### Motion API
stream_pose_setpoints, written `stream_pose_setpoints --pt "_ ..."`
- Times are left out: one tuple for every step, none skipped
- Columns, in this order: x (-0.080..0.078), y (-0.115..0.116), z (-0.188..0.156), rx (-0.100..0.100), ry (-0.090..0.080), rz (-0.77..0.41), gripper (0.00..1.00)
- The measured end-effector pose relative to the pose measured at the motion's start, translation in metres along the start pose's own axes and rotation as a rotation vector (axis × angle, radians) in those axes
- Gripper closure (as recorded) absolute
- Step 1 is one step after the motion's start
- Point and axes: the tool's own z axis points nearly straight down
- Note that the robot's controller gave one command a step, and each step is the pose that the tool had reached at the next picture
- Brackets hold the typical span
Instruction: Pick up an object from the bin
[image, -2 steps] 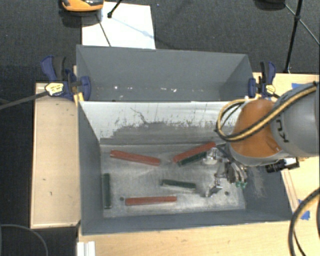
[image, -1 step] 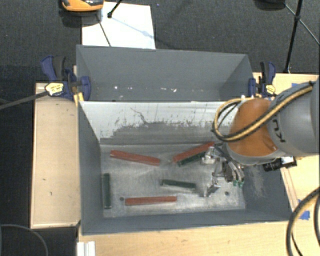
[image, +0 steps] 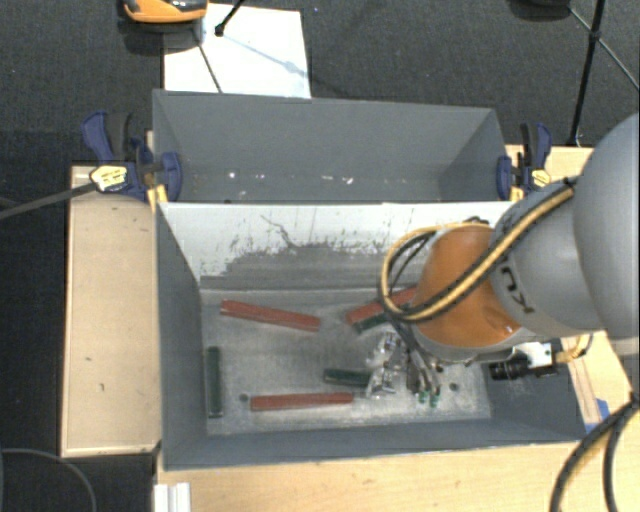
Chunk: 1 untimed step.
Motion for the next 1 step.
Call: stream_pose_setpoints --pt "0.0000 0.0000 0.0000 0.000 0.000 -0.002 1.00"
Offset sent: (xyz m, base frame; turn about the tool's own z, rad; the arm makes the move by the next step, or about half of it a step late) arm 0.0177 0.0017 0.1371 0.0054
